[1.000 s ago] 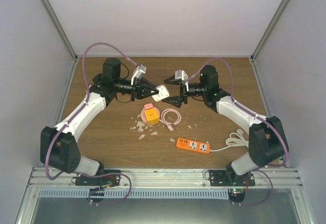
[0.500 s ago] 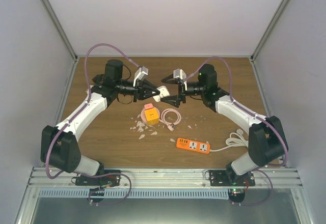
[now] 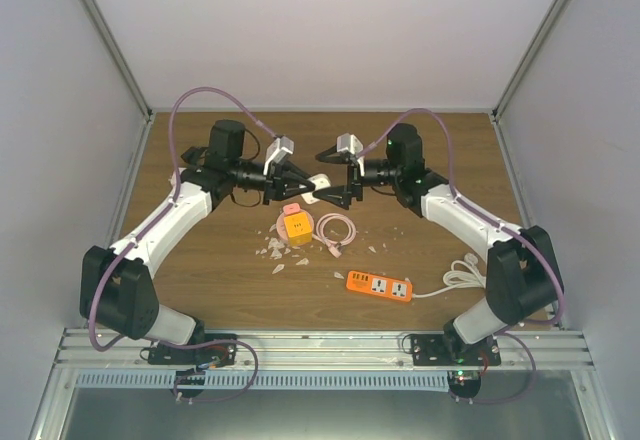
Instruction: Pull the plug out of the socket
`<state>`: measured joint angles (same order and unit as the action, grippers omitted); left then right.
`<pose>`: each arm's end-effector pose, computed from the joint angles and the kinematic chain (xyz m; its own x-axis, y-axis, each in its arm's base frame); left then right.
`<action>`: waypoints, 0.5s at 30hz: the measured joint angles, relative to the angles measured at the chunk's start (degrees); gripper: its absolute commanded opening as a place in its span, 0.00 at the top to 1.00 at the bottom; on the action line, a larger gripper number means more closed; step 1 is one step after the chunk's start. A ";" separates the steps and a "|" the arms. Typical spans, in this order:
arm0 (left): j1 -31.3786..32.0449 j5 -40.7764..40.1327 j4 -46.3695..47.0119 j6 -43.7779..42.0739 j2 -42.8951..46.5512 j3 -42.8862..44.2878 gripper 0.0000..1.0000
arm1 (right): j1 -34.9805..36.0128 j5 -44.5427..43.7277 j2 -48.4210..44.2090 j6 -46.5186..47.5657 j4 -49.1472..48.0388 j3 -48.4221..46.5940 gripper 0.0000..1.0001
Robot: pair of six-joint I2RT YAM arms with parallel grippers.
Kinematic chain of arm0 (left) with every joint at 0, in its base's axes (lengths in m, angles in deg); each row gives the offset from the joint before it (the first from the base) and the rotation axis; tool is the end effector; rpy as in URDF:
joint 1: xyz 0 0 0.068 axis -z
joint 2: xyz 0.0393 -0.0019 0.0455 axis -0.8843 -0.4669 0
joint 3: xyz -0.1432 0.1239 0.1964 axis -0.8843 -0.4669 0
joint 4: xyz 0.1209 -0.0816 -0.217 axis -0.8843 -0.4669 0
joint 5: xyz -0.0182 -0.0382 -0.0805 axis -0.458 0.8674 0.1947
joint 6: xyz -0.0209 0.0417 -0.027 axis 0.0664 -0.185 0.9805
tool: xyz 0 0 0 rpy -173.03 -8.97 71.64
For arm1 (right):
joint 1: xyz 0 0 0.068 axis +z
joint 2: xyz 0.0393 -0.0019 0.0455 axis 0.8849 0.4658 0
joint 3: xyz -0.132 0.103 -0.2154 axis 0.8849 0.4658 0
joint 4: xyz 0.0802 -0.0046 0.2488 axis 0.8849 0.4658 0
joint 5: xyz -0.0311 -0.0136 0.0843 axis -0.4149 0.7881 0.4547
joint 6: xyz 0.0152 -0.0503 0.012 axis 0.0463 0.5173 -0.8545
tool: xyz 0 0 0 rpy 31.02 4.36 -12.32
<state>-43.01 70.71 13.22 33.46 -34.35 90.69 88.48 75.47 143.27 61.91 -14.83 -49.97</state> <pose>0.2828 -0.1335 0.3164 -0.3041 0.1843 -0.9347 0.9524 0.0380 -0.3023 0.2989 0.1815 0.2971 -0.0813 -0.1319 -0.9879 -0.9946 0.0750 0.0718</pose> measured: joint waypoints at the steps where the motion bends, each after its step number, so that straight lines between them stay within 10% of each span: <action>1: 0.26 -0.15 -0.46 -0.79 -0.02 0.02 0.95 | 0.02 0.02 0.11 0.22 0.55 -0.17 0.00; 15: 2.27 -3.56 -3.67 -6.45 -0.52 1.57 0.96 | -0.66 0.83 0.26 6.05 10.03 -3.56 0.00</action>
<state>-40.73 67.15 9.55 27.01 -34.87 92.27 87.82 76.30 143.53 67.96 -4.80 -53.54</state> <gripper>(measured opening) 0.177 0.996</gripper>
